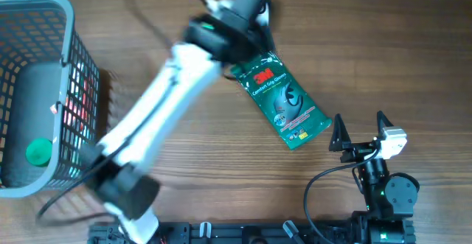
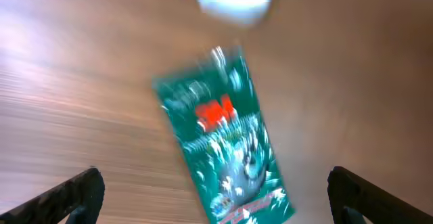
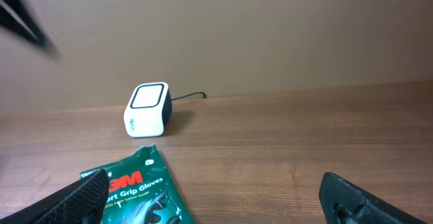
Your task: Scan the item barcode
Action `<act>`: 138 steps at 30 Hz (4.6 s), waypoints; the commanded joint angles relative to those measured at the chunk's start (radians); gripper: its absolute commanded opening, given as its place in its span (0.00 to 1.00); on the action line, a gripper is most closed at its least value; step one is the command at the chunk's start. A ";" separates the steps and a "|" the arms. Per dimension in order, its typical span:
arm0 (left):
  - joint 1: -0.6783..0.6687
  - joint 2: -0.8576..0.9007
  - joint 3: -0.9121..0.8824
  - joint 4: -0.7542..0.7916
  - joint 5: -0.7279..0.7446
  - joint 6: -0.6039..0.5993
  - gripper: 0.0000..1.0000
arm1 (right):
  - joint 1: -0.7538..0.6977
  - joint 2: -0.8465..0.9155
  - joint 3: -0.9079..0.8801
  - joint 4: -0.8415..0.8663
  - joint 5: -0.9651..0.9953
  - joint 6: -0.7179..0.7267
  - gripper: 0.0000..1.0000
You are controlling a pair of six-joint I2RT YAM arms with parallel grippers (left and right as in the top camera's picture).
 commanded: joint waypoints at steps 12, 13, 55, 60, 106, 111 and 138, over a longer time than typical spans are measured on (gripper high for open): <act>1.277 -0.296 0.080 -0.499 -0.096 -0.472 1.00 | 0.003 -0.007 -0.001 0.003 0.007 0.007 1.00; 1.291 -0.275 0.055 -0.494 -0.086 -0.472 1.00 | 0.003 -0.007 -0.001 0.003 0.007 0.006 1.00; 1.294 -0.115 -0.657 0.092 -0.161 -0.298 0.51 | 0.003 -0.007 -0.001 0.003 0.007 0.007 1.00; 1.294 -0.198 -0.290 -0.132 -0.105 -0.252 0.51 | 0.003 -0.007 -0.001 0.003 0.007 0.007 1.00; 0.024 0.086 -0.027 -0.258 -0.025 -0.406 1.00 | 0.003 -0.007 -0.001 0.003 0.007 0.007 1.00; 0.332 0.012 0.718 -0.570 -0.190 -0.120 1.00 | 0.003 -0.007 -0.001 0.003 0.007 0.006 1.00; 1.230 0.127 -0.350 -0.056 0.172 -0.559 0.97 | 0.003 -0.007 -0.001 0.003 0.007 0.007 1.00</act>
